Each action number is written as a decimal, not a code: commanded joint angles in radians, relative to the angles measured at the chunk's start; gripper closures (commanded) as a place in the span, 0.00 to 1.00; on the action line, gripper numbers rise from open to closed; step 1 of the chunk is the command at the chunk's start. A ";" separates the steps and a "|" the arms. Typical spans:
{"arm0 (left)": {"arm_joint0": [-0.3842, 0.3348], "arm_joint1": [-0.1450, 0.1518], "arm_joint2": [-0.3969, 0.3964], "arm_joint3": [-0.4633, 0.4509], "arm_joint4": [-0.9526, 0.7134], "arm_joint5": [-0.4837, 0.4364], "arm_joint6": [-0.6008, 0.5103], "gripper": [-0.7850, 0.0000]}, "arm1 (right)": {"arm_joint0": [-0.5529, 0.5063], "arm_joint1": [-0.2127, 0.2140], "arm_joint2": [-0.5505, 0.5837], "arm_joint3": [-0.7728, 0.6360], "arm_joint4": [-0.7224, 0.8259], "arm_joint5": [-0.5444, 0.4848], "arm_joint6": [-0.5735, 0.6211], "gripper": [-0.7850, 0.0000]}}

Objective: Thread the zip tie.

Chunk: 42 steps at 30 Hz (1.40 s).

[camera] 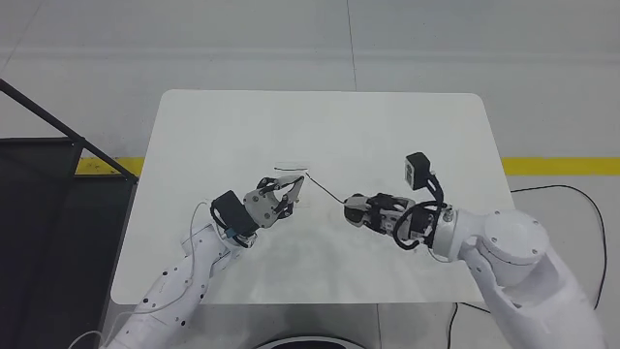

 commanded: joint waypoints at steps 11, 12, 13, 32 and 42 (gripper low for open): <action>0.000 0.000 0.000 0.000 0.000 0.000 0.000 1.00 | 0.002 0.001 0.016 -0.138 -0.064 0.215 -0.173 1.00; 0.000 0.000 0.000 0.000 0.000 0.000 0.000 1.00 | 0.002 0.001 0.016 -0.138 -0.064 0.215 -0.173 1.00; 0.000 0.000 0.000 0.000 0.000 0.000 0.000 1.00 | 0.002 0.001 0.016 -0.138 -0.064 0.215 -0.173 1.00; 0.000 0.000 0.000 0.000 0.000 0.000 0.000 1.00 | 0.002 0.001 0.016 -0.138 -0.064 0.215 -0.173 1.00; 0.000 0.000 0.000 0.000 0.000 0.000 0.000 1.00 | -0.032 0.000 0.002 -0.142 -0.086 0.162 -0.202 1.00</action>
